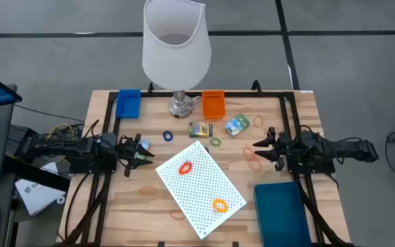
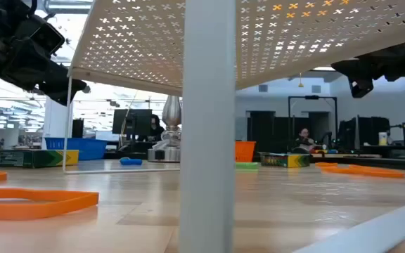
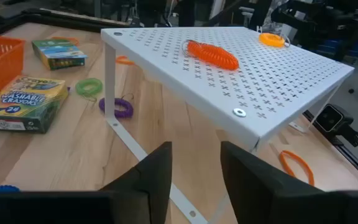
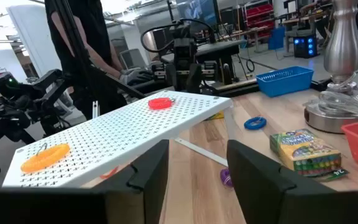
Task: Pick & Place Office Desk Supplies
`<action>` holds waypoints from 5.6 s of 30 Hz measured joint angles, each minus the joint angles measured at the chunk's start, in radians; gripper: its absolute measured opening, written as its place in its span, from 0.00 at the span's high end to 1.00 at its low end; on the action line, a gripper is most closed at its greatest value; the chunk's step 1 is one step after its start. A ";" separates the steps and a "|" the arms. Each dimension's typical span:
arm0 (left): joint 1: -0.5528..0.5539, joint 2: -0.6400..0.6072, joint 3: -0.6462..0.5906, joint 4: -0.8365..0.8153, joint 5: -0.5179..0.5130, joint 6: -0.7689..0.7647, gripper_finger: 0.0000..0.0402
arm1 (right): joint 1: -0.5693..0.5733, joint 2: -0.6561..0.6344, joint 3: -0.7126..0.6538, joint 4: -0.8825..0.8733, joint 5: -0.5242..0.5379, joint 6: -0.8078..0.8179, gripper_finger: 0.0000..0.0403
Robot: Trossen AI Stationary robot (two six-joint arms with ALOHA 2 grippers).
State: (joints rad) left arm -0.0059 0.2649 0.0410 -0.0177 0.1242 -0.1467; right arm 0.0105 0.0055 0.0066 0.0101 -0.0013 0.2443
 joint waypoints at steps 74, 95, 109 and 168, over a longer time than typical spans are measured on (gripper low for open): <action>0.000 0.000 0.000 0.270 0.006 -0.904 0.67 | 0.000 0.000 0.000 0.000 0.000 0.000 0.60; 0.000 0.019 0.000 0.541 -0.491 -1.005 0.67 | 0.000 0.008 0.000 0.373 0.109 0.381 0.60; -0.006 0.323 0.089 0.908 -0.563 -0.640 0.63 | 0.010 0.021 0.081 0.428 0.192 0.569 0.60; -0.006 0.351 0.261 0.939 -0.811 -0.341 0.33 | -0.089 1.901 1.148 -0.828 0.751 0.274 0.36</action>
State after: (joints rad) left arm -0.0119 0.6159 0.3019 0.9215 -0.6870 -0.4881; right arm -0.0780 1.9060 1.1545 -0.8175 0.7493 0.5180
